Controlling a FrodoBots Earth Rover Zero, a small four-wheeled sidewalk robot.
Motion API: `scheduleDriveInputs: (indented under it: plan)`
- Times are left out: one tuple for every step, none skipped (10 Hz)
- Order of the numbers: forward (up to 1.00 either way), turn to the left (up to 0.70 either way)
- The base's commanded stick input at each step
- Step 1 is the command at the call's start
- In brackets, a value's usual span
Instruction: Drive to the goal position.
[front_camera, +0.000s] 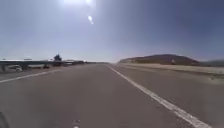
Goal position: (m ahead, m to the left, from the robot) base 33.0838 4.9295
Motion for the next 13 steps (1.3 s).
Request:
scheduleDriveInputs:
  plan:
    - [1.00,0.00]
    - [1.00,0.00]
    - [1.00,0.00]
    - [1.00,0.00]
    - [1.00,0.00]
    - [1.00,0.00]
    - [1.00,0.00]
    - [1.00,0.00]
    - [1.00,0.00]
    - [1.00,0.00]
    - [1.00,0.00]
    - [1.00,0.00]
    - [1.00,0.00]
